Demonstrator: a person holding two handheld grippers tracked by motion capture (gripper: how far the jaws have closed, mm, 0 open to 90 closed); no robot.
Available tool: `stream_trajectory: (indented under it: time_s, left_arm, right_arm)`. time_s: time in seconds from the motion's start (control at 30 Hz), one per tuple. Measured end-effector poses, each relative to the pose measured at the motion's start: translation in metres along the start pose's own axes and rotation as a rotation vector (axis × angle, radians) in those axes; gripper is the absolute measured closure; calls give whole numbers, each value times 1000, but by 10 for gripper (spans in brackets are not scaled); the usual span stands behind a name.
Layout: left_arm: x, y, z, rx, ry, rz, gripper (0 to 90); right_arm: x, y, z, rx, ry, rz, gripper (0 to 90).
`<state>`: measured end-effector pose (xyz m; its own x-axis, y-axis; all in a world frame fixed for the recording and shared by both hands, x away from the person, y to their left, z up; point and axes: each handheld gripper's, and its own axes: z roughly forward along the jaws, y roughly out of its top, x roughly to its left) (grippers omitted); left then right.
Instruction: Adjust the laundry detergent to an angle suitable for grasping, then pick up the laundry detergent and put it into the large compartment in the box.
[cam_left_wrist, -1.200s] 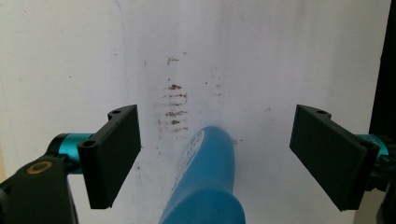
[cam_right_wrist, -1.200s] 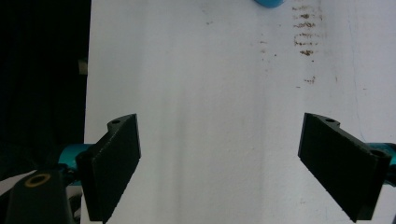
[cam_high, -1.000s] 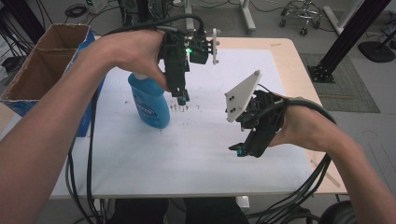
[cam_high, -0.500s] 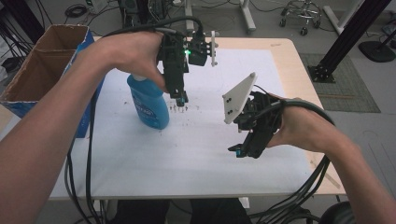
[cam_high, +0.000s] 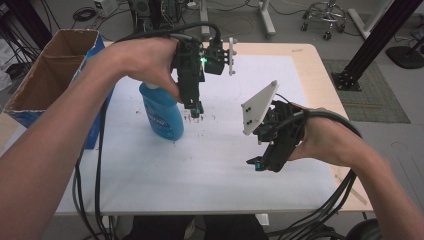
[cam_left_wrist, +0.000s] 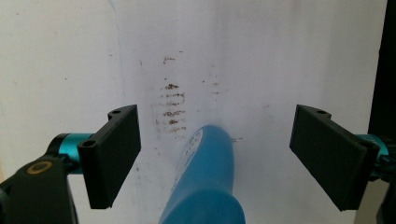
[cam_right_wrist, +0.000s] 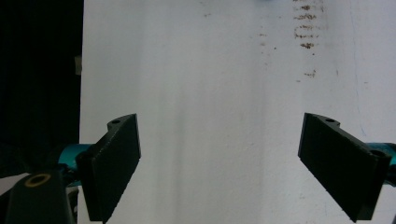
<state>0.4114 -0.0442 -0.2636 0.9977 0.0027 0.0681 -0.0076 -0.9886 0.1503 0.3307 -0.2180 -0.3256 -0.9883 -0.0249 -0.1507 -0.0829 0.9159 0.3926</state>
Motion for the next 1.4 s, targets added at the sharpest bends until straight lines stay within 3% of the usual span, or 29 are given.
stream_trajectory:
  time_s: [0.53, 0.87, 1.13, 1.4]
  left_arm:
    - [-1, -17, -11, -40, -18, 24, 164]
    - [6, -44, -18, -63, -33, 76, 164]
    - [9, -58, -19, -90, -43, 90, 164]
    - [12, -71, -13, -67, -42, 144, 164]
  right_arm:
    - [0, 0, 0, 6, -6, 9, 122]
    - [-2, 3, 1, 12, -3, 9, 122]
    - [-3, 3, 3, 21, -3, 13, 123]
    - [-1, 4, 1, 33, -4, 18, 122]
